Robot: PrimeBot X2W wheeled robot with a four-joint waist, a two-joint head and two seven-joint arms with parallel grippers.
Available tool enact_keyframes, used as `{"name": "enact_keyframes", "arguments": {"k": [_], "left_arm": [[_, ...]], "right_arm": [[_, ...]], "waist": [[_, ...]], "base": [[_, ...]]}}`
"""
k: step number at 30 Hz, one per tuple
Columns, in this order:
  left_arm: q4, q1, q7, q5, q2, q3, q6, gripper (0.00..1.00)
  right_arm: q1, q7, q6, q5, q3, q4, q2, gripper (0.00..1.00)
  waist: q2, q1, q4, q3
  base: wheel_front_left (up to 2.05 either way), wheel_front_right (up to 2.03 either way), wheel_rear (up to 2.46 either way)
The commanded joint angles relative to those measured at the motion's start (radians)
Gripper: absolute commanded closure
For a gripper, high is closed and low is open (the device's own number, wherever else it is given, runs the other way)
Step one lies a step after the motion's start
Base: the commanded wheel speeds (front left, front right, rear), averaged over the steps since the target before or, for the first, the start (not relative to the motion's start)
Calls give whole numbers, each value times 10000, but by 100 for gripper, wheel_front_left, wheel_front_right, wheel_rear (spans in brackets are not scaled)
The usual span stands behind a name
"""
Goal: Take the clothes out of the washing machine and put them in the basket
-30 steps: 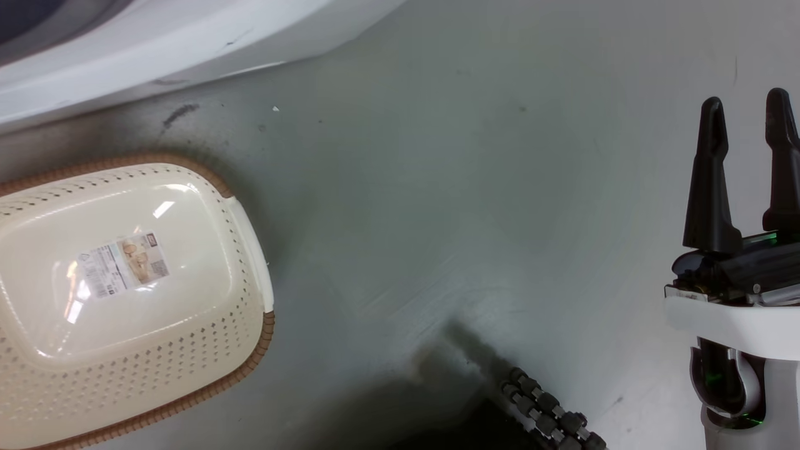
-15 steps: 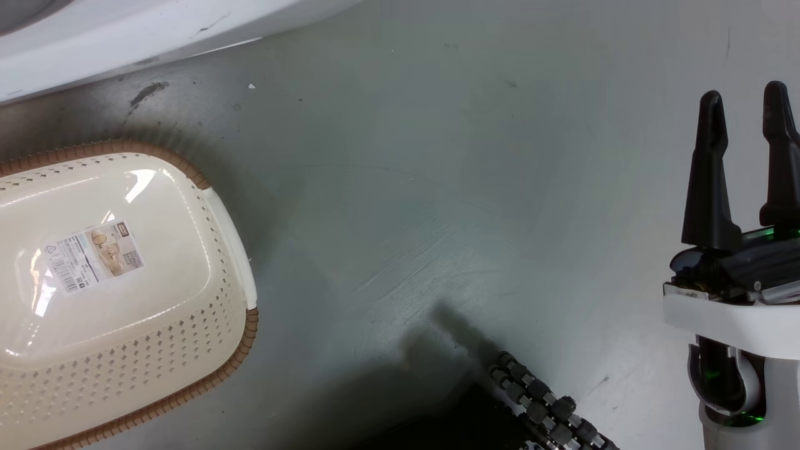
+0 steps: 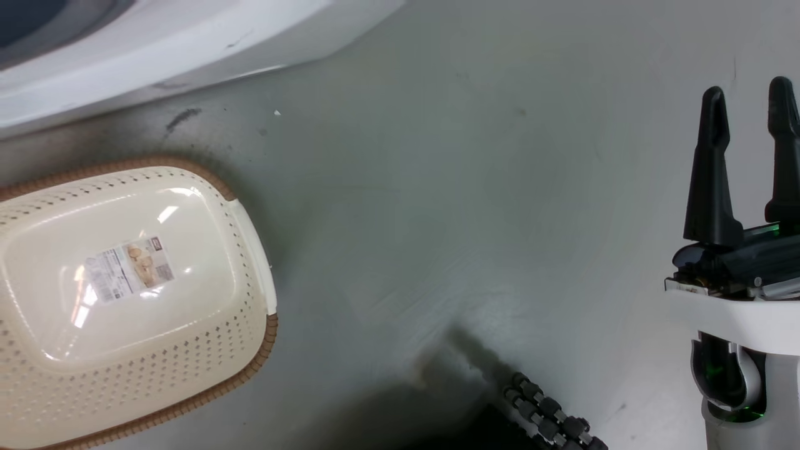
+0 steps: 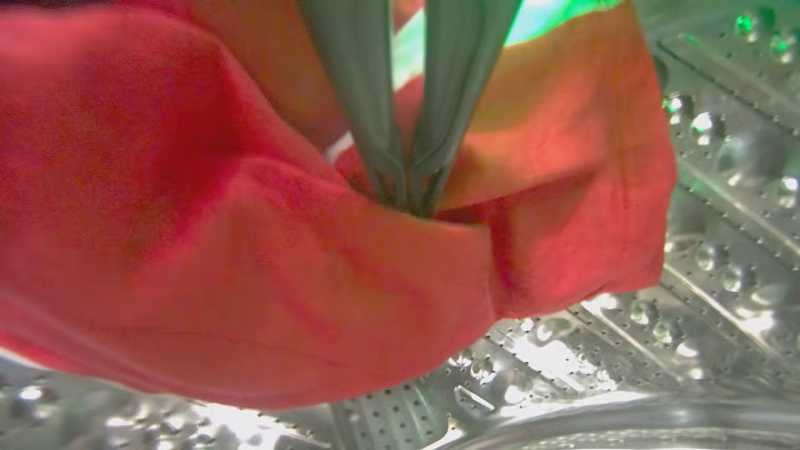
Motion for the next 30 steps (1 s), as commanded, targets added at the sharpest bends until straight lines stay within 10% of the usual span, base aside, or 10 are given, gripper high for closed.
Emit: {"name": "enact_keyframes", "arguments": {"k": [1,30], "left_arm": [[121,319,-380,-157,-117,-12,-15,100],[-340,5956,-6669,-2697,-800,-1296,-15,100]], "right_arm": [[5,-21,-7,-86,-22,14,-4,0],[1601,-21,-7,-1422,168,704,-6,0]], "waist": [[0,-1,191,-390],[0,-1,1356,-4430]], "base": [[0,0,0],[0,0,0]]}}
